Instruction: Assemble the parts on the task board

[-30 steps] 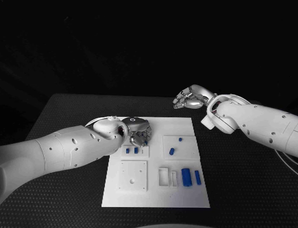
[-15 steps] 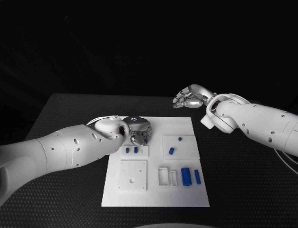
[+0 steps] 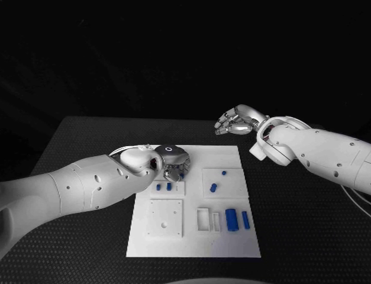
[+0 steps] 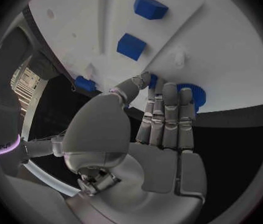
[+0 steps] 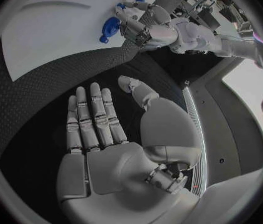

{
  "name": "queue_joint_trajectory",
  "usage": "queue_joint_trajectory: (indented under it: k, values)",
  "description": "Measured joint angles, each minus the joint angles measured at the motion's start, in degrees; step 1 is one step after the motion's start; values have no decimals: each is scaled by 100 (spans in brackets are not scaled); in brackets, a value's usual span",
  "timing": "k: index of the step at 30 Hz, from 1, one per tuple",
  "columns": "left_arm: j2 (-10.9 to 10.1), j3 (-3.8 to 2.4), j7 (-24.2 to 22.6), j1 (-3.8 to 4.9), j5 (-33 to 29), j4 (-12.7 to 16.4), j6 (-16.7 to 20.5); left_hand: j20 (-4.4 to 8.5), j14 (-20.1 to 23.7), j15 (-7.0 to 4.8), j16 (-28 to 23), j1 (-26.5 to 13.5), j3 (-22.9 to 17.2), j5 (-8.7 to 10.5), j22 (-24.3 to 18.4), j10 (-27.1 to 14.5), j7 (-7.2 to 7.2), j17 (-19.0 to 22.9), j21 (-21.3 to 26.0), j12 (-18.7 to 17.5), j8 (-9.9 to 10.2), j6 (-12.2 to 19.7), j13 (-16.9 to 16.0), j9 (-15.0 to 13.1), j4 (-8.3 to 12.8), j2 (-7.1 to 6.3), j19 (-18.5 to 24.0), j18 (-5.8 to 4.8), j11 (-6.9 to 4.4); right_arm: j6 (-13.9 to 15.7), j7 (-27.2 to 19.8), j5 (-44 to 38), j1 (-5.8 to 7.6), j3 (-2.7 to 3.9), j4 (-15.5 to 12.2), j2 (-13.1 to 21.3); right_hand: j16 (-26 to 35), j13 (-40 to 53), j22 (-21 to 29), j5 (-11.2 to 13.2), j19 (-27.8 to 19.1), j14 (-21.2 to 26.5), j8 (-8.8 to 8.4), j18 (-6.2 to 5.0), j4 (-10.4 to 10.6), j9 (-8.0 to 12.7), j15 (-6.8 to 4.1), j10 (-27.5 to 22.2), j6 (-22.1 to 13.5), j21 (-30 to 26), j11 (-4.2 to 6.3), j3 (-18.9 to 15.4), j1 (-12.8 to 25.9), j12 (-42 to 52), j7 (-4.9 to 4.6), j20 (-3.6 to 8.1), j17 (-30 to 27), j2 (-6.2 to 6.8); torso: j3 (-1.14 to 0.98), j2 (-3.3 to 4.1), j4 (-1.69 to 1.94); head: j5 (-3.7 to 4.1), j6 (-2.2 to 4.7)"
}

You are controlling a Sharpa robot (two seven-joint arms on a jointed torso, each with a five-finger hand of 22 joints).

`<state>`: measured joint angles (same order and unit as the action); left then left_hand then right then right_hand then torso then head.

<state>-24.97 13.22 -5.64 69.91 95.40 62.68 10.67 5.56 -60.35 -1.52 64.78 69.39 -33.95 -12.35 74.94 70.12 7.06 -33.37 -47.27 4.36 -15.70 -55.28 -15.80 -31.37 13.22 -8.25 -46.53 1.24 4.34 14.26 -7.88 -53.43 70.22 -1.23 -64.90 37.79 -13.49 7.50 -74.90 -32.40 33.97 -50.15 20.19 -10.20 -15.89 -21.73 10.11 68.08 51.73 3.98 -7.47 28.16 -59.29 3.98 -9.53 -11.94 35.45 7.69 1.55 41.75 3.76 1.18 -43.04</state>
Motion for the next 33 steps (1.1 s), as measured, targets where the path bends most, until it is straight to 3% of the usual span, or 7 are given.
queue_joint_trajectory:
  k: [5,8,14,29,32,33]
  values:
    - [0,-6,20,-5,150,16,9,1,-63,-43,72,-49,-10,108,0,88,-8,7,-21,-14,-33,-96,-3,-4,-62,-49,-63,97,37,0,-1,0,0,0,-3,-3,0,0,0,0,0,0,0,1,0,0,0,0,0,0,0,0,0,0,0,0,3,0,0,-1,-1,-7,1]
    - [-5,-6,30,-11,219,20,47,15,-140,-83,96,-4,-18,109,-1,228,-51,7,-64,37,-77,-196,53,-23,-70,-4,-102,140,-28,0,-2,0,0,0,-4,-3,0,0,0,0,0,0,0,0,0,0,0,0,0,0,0,0,0,0,0,0,2,0,0,-1,-2,-10,4]
    - [-47,-2,41,-33,293,60,153,68,-304,-185,204,62,-50,65,-1,475,-116,3,-163,131,-184,-405,-1,-47,-68,61,-252,142,-150,2,-3,1,0,0,-3,-2,0,0,-5,0,0,0,0,0,0,0,0,0,0,0,0,0,0,0,0,0,2,0,1,-1,-2,-15,9]
    - [-280,25,27,-91,-67,163,522,107,-467,-245,311,110,-64,39,-2,586,-168,-3,-219,133,-209,-515,-35,-59,-48,143,-376,129,-201,4,-6,1,0,0,-5,8,0,0,-4,0,0,0,0,0,0,-5,0,0,0,0,0,0,0,0,0,0,1,0,-1,-2,1,-25,41]
    - [-339,-35,27,-101,-212,224,608,107,-468,-245,355,102,-64,42,-2,586,-168,-14,-219,133,-204,-515,-35,-57,-47,164,-376,126,-201,4,-6,1,0,0,-9,15,0,0,-4,0,0,0,0,0,0,-5,0,0,0,0,0,0,0,0,0,0,1,0,-3,-3,1,-31,48]
    - [-348,-92,26,-106,-264,237,637,107,-468,-245,355,103,-64,42,-2,586,-168,-14,-219,129,-203,-515,-35,-56,-47,164,-376,125,-201,4,-7,1,0,0,-10,16,0,0,-4,0,0,0,0,0,0,-5,0,0,0,0,0,0,0,0,0,0,1,0,-3,-3,1,-32,49]
